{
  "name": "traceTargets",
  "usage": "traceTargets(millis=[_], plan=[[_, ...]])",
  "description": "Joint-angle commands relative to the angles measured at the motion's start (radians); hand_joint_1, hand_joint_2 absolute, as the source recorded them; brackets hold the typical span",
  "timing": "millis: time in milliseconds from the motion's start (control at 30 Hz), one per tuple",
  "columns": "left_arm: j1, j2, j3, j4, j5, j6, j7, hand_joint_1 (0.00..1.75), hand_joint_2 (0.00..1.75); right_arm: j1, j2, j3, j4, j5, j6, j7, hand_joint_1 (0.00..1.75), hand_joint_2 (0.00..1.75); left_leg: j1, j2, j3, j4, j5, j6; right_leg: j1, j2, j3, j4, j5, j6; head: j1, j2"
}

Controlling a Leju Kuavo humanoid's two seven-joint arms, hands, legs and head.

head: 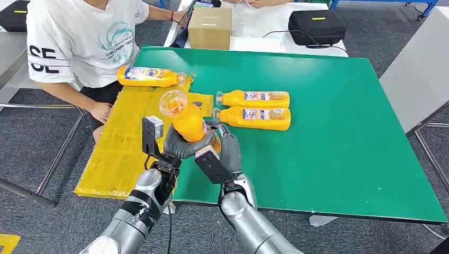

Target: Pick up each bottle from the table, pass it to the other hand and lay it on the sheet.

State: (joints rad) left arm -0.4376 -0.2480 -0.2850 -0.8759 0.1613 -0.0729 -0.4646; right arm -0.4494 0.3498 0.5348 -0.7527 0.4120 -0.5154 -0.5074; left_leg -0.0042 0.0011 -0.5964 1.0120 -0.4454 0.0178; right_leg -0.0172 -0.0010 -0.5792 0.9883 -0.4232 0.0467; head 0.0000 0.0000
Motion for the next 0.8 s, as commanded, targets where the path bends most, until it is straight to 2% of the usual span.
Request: traceTargets(millis=[33,133,167,200,367,567,633,800], plan=[[-0.031,0.010,0.009,0.043,0.052,-0.007,0.003,1.75,1.75,-0.028,-0.018,0.054,0.055,-0.028,-0.001,-0.006,1.75,1.75,0.001,0.000,0.002,0.000,0.000,-0.001,0.001,0.000,0.002,-0.001,0.000,-0.002,0.000,0.000],[-0.019,0.015,0.016,0.022,0.065,-0.004,-0.002,1.75,1.75,-0.017,-0.029,0.041,0.031,-0.054,-0.007,-0.004,1.75,1.75,0.001,-0.001,0.001,0.000,0.000,-0.001,0.001,0.000,0.002,0.000,0.000,-0.001,0.000,0.000],[-0.016,0.019,0.019,0.018,0.068,-0.005,-0.003,1.75,1.75,-0.014,-0.032,0.035,0.025,-0.057,-0.019,-0.003,1.34,1.75,0.001,-0.001,0.001,0.000,0.000,-0.001,0.001,-0.001,0.001,-0.001,0.000,-0.001,0.000,0.000],[-0.015,0.024,0.024,0.012,0.059,0.018,-0.015,1.75,1.75,-0.008,-0.034,0.025,0.012,-0.070,-0.023,-0.003,0.00,1.75,0.002,0.000,0.002,0.000,-0.001,-0.001,0.002,0.000,0.003,-0.001,0.000,-0.002,0.000,0.000],[-0.037,0.063,0.051,0.014,-0.059,0.167,-0.076,1.75,1.75,0.032,-0.059,-0.018,-0.103,-0.107,-0.074,-0.018,0.00,1.75,0.001,-0.001,0.000,0.000,0.000,-0.001,0.001,-0.001,0.001,-0.001,0.000,-0.001,0.000,0.000],[-0.092,0.117,0.145,0.073,-0.191,0.316,-0.106,1.75,1.75,0.107,-0.102,-0.080,-0.344,-0.115,-0.145,-0.021,0.00,1.75,0.001,-0.001,0.000,0.000,0.000,-0.001,0.001,-0.001,0.000,0.000,0.000,-0.001,0.000,0.000],[-0.122,0.147,0.141,0.117,-0.298,0.398,-0.105,1.75,1.75,0.119,-0.112,-0.098,-0.387,-0.121,-0.141,-0.015,0.00,1.75,0.001,-0.001,0.000,0.000,0.000,-0.001,0.001,-0.001,0.000,0.000,0.000,-0.002,0.000,0.000],[-0.221,0.212,0.100,0.273,-0.552,0.488,-0.062,1.75,1.75,0.127,-0.116,-0.131,-0.418,-0.136,-0.122,-0.020,0.00,1.75,0.002,-0.002,0.000,0.000,0.000,-0.001,0.001,-0.002,0.001,0.000,0.000,-0.002,0.000,0.000]])
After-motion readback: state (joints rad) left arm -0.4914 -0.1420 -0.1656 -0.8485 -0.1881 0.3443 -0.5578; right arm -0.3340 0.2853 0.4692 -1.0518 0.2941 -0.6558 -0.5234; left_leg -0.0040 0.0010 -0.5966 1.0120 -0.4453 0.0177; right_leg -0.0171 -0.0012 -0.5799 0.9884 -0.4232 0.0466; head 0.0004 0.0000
